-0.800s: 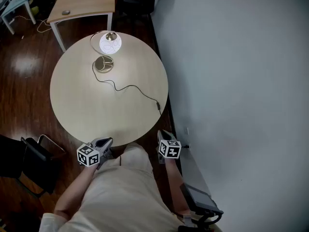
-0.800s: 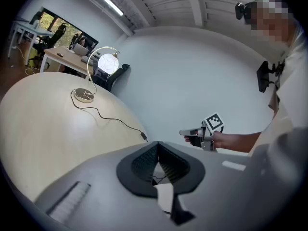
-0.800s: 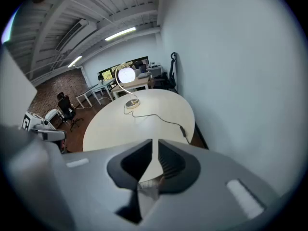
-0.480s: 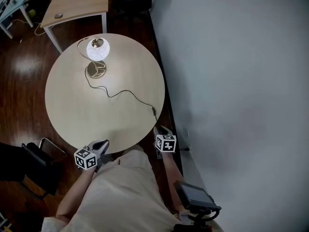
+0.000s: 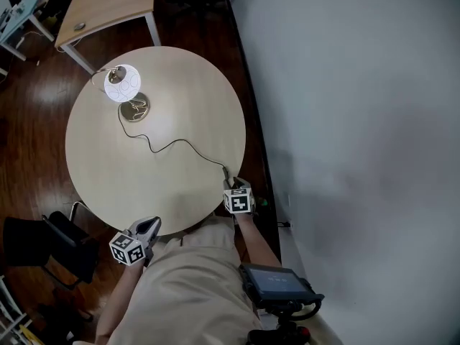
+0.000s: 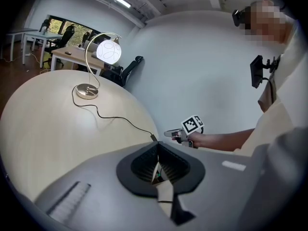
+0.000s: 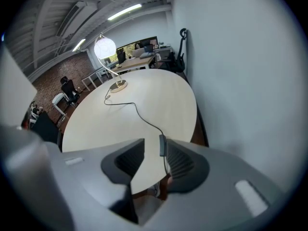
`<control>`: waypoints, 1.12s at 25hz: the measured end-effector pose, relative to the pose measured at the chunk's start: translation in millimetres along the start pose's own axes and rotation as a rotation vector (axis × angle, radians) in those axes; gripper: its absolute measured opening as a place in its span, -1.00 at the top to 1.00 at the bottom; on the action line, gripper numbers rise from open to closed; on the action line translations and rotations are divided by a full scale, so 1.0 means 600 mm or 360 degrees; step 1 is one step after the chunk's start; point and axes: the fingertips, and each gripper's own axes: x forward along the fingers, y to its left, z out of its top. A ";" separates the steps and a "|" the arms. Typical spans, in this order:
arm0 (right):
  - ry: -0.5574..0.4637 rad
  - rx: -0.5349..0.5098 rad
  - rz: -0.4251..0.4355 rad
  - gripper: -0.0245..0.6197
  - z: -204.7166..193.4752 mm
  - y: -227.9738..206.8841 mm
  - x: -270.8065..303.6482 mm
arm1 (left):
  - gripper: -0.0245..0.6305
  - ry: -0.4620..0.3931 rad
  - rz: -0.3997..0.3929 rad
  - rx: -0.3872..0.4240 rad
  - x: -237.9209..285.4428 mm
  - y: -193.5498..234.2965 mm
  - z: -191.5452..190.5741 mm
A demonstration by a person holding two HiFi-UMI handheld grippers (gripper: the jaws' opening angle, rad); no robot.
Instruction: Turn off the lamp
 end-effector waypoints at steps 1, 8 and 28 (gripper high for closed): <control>0.0015 -0.0007 0.0019 0.48 0.000 0.000 0.013 | 0.91 0.0005 0.0015 -0.0004 0.004 -0.003 -0.001; 0.0096 -0.0076 0.0061 0.48 -0.007 -0.003 0.090 | 0.91 0.0014 0.0143 -0.0087 -0.008 -0.001 -0.028; 0.0136 -0.0070 0.0063 0.59 -0.034 -0.008 0.148 | 0.91 0.0080 0.0238 -0.0113 -0.014 0.003 -0.051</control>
